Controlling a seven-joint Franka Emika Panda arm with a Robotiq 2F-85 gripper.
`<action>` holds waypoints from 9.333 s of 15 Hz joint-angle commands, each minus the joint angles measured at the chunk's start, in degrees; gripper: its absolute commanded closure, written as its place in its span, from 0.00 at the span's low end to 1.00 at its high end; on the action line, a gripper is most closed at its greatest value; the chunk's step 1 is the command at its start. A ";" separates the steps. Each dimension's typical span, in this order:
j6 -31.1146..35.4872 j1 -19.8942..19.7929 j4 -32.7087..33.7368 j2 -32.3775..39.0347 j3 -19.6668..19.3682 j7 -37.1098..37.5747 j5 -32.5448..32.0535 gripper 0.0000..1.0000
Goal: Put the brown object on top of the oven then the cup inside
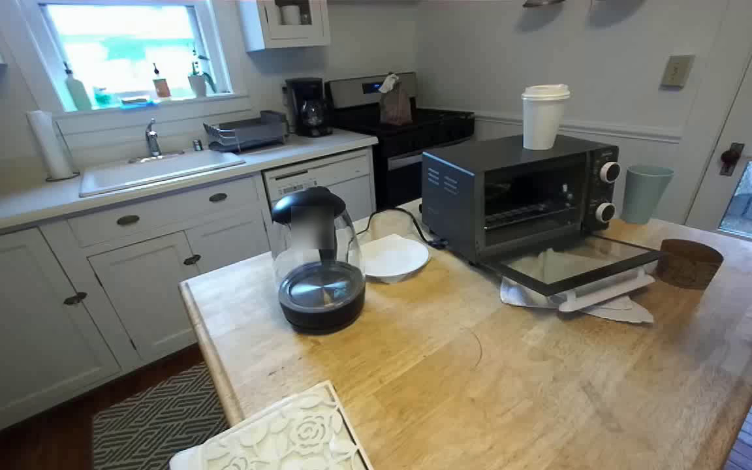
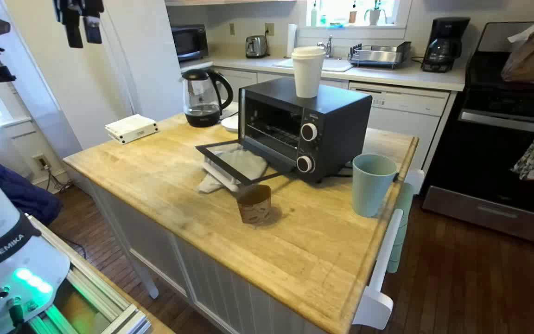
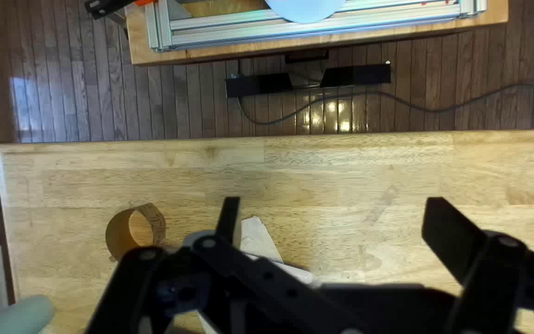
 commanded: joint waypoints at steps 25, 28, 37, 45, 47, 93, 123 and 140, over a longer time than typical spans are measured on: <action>17.57 -4.96 -10.86 3.24 -20.32 -25.36 -6.51 0.00; 28.67 -6.14 -13.43 5.94 -22.36 -32.71 -14.69 0.00; 51.83 -12.03 -18.05 15.86 -26.79 -38.35 -18.31 0.00; 58.96 -12.74 -18.52 22.27 -28.27 -41.73 -19.76 0.00; 64.62 -13.63 -19.27 26.84 -29.10 -42.68 -20.04 0.00; 68.07 -15.10 -19.77 17.43 -23.67 -55.78 -20.37 1.00; 31.68 -2.83 44.50 56.11 -8.99 -62.42 -3.23 1.00; 25.25 -3.06 51.37 62.04 -7.34 -58.70 -6.78 0.54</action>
